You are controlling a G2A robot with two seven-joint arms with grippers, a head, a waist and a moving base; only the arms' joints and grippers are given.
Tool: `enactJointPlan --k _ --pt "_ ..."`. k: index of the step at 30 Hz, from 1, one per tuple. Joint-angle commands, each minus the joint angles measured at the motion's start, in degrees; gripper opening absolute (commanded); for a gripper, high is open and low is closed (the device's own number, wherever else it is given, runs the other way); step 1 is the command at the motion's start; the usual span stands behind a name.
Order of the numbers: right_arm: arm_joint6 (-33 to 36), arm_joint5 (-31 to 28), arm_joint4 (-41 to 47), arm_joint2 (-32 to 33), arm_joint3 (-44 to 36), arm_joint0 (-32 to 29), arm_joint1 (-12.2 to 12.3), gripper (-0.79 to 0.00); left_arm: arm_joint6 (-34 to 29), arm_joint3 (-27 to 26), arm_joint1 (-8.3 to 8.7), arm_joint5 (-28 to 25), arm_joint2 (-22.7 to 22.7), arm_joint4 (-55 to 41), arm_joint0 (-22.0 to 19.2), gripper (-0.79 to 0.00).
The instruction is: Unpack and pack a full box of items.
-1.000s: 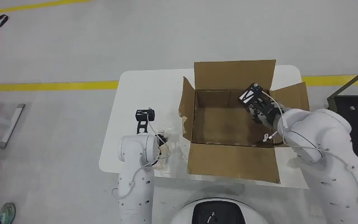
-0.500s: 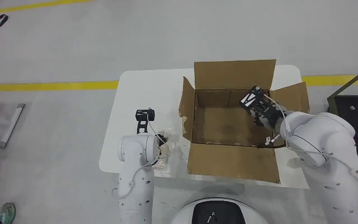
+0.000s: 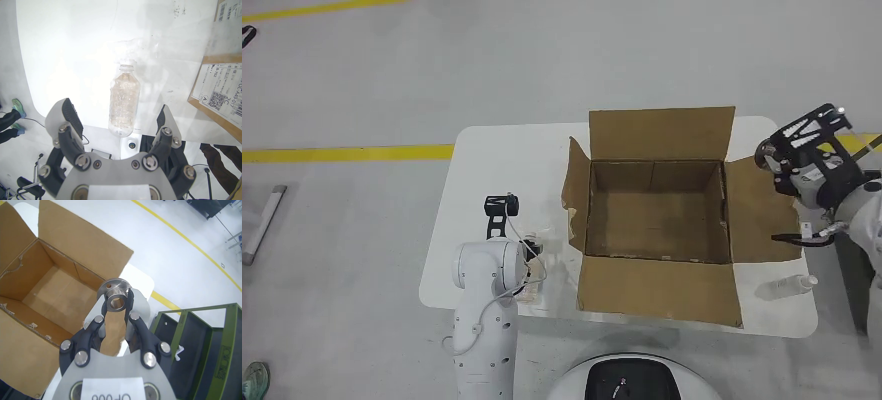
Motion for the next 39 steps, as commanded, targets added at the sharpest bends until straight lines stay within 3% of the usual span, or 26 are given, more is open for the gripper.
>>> enactJointPlan --k 1,7,13,21,31,39 --pt "0.39 -0.27 0.83 3.62 -0.08 -0.97 0.31 -0.785 0.00 0.00 0.00 0.00 0.00 0.00 0.00 0.000" --pt "0.59 -1.10 2.34 10.62 2.40 -5.65 1.10 -0.785 0.00 0.00 0.00 0.00 0.00 0.00 0.00 0.000" --pt "-0.70 -1.94 1.08 11.88 7.00 -10.32 1.64 -0.785 0.00 0.00 0.00 0.00 0.00 0.00 0.00 0.000" --pt "-2.73 -1.88 -0.42 7.52 16.34 -13.02 2.08 -0.785 0.00 0.00 0.00 0.00 0.00 0.00 0.00 0.000" --pt "-3.79 0.47 -5.33 0.16 25.74 -8.97 2.66 -0.785 0.00 0.00 0.00 0.00 0.00 0.00 0.00 0.000" --pt "-3.61 1.49 -5.57 -4.52 26.26 -7.79 2.81 -0.785 0.00 0.00 0.00 0.00 0.00 0.00 0.00 0.000"
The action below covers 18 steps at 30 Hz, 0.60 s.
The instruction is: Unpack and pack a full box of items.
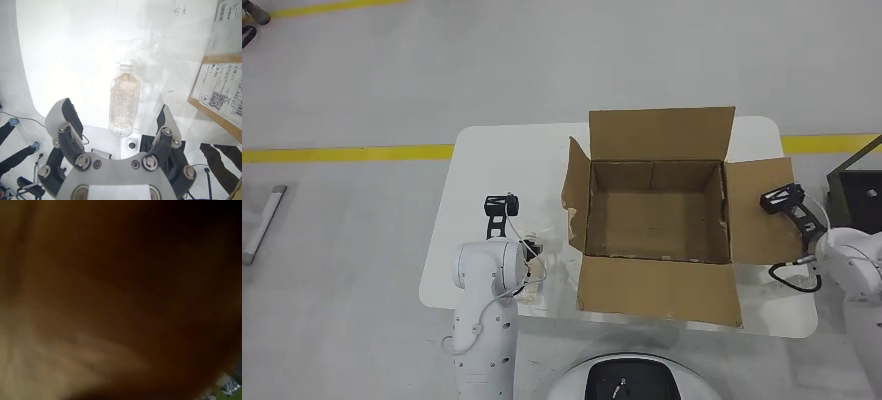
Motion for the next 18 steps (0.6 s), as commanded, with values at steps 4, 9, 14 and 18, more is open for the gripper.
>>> enactJointPlan --k 4,9,14,18 --pt "-0.67 0.69 -0.37 -1.84 -0.32 -1.18 0.09 -0.785 0.00 0.00 0.00 0.00 0.00 0.00 0.00 0.000" --pt "-1.31 1.04 -0.67 -3.04 0.76 -1.10 0.27 -0.785 0.00 0.00 0.00 0.00 0.00 0.00 0.00 0.000" --pt "-1.00 1.19 -0.59 -4.18 0.51 -1.11 0.44 -0.785 0.00 0.00 0.00 0.00 0.00 0.00 0.00 0.000" --pt "-0.36 0.78 -0.57 -4.88 0.38 -1.33 0.63 -0.785 0.00 0.00 0.00 0.00 0.00 0.00 0.00 0.000"
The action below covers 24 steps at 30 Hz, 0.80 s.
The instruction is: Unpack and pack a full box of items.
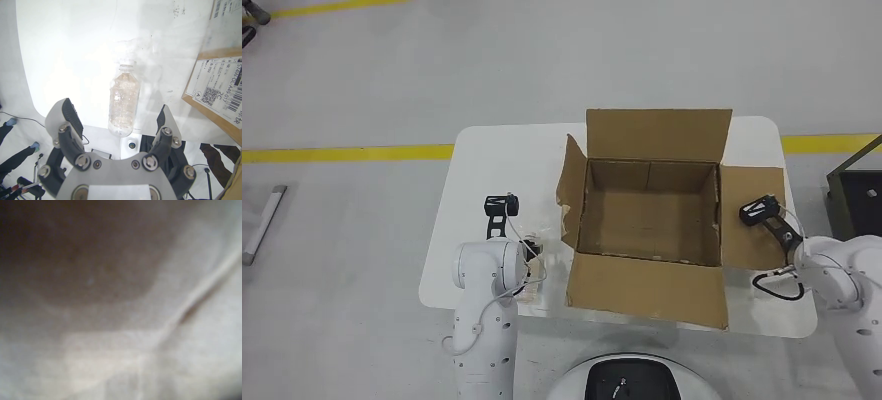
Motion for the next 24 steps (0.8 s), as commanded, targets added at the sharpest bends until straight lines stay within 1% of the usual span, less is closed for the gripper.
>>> enactJointPlan --k 1,18,20,21,23,24 --pt "0.14 0.04 0.04 -0.21 0.28 0.02 0.08 -0.785 0.00 0.00 0.00 0.00 0.00 0.00 0.00 0.000" --pt "0.08 0.47 -0.37 -2.27 3.26 1.30 0.80 -0.785 0.00 0.00 0.00 0.00 0.00 0.00 0.00 0.000" --pt "0.15 0.59 -0.43 -2.41 3.29 1.37 0.88 -0.650 0.00 0.00 0.00 0.00 0.00 0.00 0.00 0.000" --pt "0.16 0.65 -0.40 -2.47 3.28 1.41 0.92 -0.606 0.00 0.00 0.00 0.00 0.00 0.00 0.00 0.000" --pt "0.13 0.60 -0.37 -2.61 3.21 1.48 1.01 -0.557 0.00 0.00 0.00 0.00 0.00 0.00 0.00 0.000" --pt "0.08 0.52 -0.35 -2.64 3.40 1.55 1.06 -0.480 0.00 0.00 0.00 0.00 0.00 0.00 0.00 0.000"
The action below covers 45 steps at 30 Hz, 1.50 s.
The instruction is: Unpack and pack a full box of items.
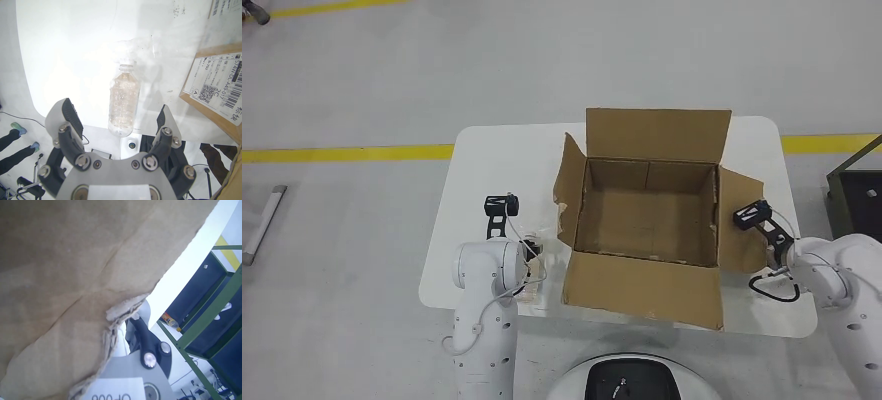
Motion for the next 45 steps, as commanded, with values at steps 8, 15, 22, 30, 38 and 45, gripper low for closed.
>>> enactJointPlan --k 8,15,22,30,38,45 --pt "-0.06 0.01 0.33 0.24 -0.22 0.15 0.45 -0.471 0.00 0.00 0.00 0.00 0.00 0.00 0.00 0.000" --pt "-0.67 0.55 5.37 5.48 -7.41 -1.66 1.03 -0.489 0.00 0.00 0.00 0.00 0.00 0.00 0.00 0.000" --pt "-7.51 -0.93 12.35 16.67 -16.97 -6.32 1.79 -0.785 0.00 0.00 0.00 0.00 0.00 0.00 0.00 0.000" --pt "-21.49 -0.45 23.50 21.45 -21.94 -9.96 1.55 -0.785 0.00 0.00 0.00 0.00 0.00 0.00 0.00 0.000" --pt "-21.24 -0.37 23.89 21.29 -21.98 -9.98 1.56 -0.785 0.00 0.00 0.00 0.00 0.00 0.00 0.00 0.000" --pt "-42.10 0.08 18.05 16.30 -24.86 -15.02 0.72 -0.785 0.00 0.00 0.00 0.00 0.00 0.00 0.00 0.000"
